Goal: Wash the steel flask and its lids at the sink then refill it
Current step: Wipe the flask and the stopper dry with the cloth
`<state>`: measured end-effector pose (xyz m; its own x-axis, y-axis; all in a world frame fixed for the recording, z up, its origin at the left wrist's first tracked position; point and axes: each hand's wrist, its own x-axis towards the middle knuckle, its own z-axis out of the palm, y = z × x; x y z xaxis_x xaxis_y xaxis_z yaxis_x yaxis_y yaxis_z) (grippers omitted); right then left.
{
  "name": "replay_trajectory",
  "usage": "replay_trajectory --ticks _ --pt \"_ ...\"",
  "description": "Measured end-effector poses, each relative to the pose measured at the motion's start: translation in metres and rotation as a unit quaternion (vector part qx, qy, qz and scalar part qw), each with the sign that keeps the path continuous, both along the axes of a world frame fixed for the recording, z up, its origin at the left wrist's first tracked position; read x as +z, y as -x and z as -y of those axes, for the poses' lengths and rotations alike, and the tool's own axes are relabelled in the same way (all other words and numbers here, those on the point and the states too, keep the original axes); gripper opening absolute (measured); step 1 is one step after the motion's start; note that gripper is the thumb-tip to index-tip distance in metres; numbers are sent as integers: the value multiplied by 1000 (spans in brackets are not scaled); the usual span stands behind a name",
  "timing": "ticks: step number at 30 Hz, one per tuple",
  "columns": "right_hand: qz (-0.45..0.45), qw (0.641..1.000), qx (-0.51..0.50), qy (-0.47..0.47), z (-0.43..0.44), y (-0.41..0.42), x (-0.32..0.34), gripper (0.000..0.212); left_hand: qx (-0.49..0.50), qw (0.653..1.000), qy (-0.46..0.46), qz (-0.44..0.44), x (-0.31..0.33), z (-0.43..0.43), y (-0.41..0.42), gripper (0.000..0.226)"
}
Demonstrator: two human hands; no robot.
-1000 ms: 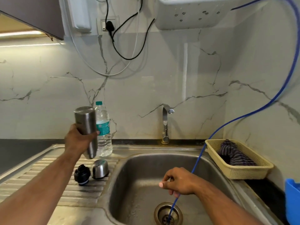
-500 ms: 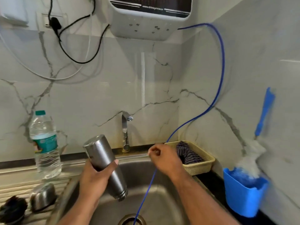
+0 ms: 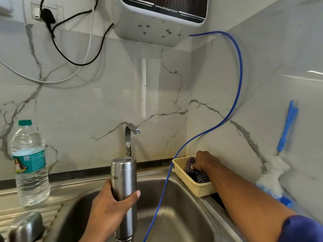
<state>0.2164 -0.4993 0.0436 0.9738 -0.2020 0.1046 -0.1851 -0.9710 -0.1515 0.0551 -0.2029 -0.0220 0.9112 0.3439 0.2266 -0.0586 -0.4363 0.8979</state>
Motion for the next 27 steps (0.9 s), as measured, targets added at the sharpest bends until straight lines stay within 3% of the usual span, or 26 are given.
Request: replay_trajectory --ticks 3,6,11,16,18,19,20,22,24,27 --pt "43 999 -8 32 4 1 7 32 -2 1000 -1 -7 3 1 0 72" --pt "118 992 -34 15 9 6 29 29 11 1000 1 -13 6 0 0 78" --pt "264 952 -23 -151 13 13 76 26 28 999 17 -24 10 0 2 87" --pt "319 895 43 -308 -5 32 93 35 34 998 43 -29 14 0 7 96" --pt "302 849 60 -430 -12 40 89 36 29 998 61 -20 17 2 12 92" --pt "277 798 75 -530 -20 45 85 37 28 997 76 -15 18 2 15 89" --pt "240 723 91 -641 -27 53 81 39 22 996 87 -11 20 1 18 85" --pt "137 597 117 -782 -43 77 72 46 4 994 108 -6 23 0 23 78" --pt "46 570 142 -808 -62 99 60 53 -12 992 124 6 24 -2 23 79" --pt "59 599 207 -771 -88 121 41 49 -19 987 157 10 24 -1 26 75"
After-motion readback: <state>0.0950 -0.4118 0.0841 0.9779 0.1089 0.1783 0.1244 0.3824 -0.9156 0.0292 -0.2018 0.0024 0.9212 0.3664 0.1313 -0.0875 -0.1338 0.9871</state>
